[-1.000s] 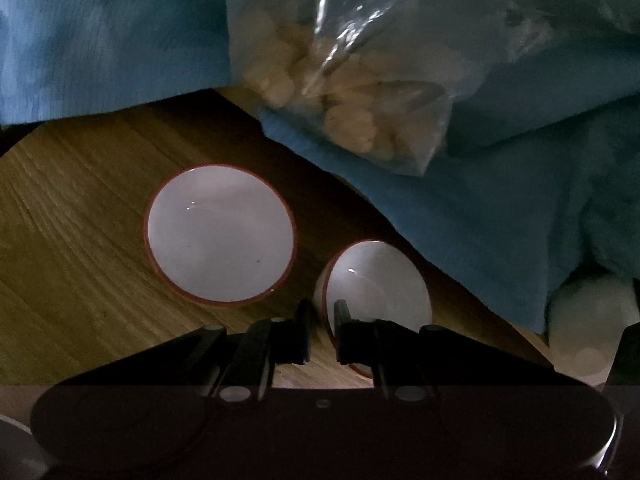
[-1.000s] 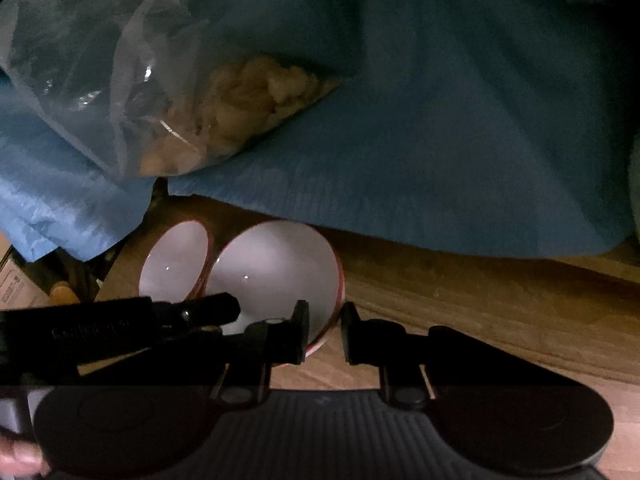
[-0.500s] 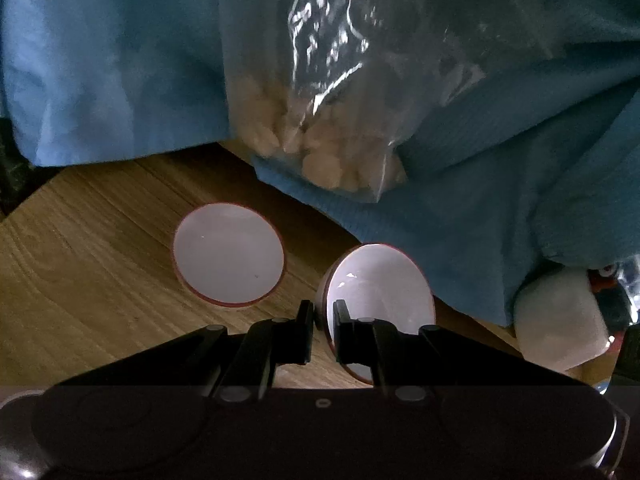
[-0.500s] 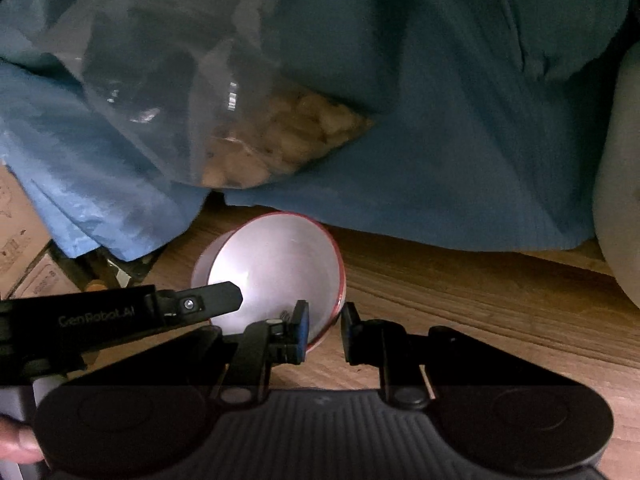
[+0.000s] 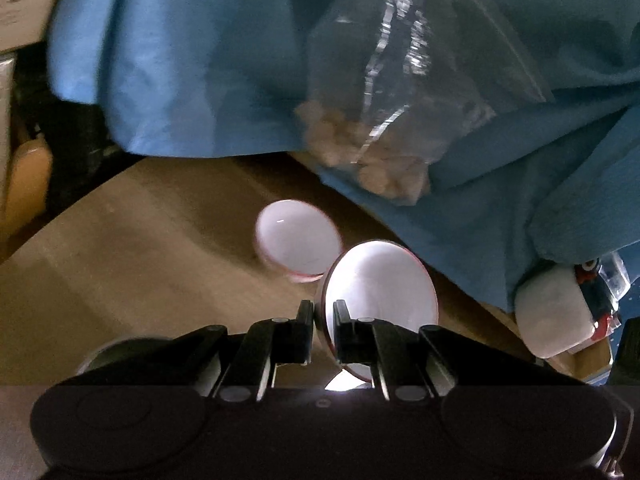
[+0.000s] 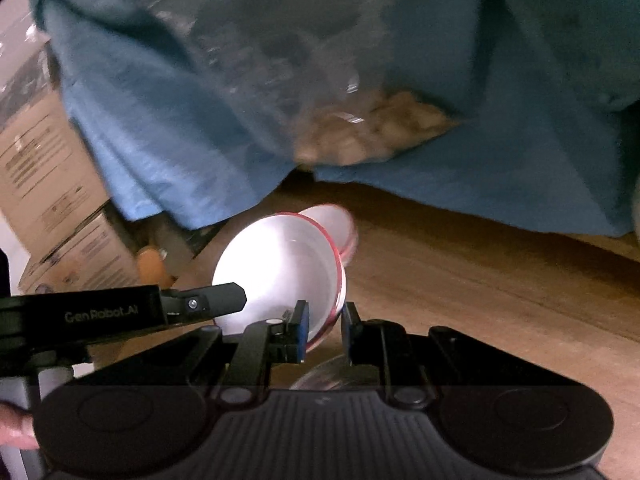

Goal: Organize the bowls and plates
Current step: 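Carry the white bowl with both tools and lower it into the steel bowl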

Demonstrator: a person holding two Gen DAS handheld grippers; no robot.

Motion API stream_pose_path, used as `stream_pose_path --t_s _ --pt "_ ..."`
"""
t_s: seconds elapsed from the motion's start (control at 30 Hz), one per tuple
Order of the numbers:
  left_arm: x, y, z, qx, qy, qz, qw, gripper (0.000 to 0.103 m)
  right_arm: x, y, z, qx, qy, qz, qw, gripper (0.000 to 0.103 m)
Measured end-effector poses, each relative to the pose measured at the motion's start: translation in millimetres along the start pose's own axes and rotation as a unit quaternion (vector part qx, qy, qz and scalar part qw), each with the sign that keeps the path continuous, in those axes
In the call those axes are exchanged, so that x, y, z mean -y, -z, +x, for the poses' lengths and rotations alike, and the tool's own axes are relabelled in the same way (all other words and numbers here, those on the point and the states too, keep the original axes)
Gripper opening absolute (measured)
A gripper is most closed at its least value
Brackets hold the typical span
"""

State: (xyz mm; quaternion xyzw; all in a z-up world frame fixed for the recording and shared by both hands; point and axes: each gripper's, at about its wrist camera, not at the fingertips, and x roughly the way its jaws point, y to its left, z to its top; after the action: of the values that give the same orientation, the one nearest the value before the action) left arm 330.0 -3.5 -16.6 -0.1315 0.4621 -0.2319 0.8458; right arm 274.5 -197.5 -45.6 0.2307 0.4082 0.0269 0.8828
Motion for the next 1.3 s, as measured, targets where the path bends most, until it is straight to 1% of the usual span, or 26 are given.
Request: stream_pose_path --t_s 0.33,0.67,0.93,1.3 --pt "-47.8 20.3 -39.6 -0.005 -0.032 -0.04 0.9987 0.01 -50.3 12.9 11.0 -0.038 -0.046 -0.049 0.997 0.019" --pt "-75.0 30.8 -57.3 -0.017 -0.056 -0.064 0.9962 0.01 -83.6 22.6 25.2 -0.075 -0.07 -0.083 0.991 0.019" --pt "-89.7 33.2 -56.9 -0.051 -0.064 -0.073 0.994 0.01 -95.8 33.9 37.7 -0.11 -0.07 -0.097 0.987 0.019" --pt "-95.5 33.4 -49.3 -0.082 -0.072 -0.061 0.9921 0.01 -99.5 41.7 51.4 -0.138 -0.053 -0.094 0.985 0.019"
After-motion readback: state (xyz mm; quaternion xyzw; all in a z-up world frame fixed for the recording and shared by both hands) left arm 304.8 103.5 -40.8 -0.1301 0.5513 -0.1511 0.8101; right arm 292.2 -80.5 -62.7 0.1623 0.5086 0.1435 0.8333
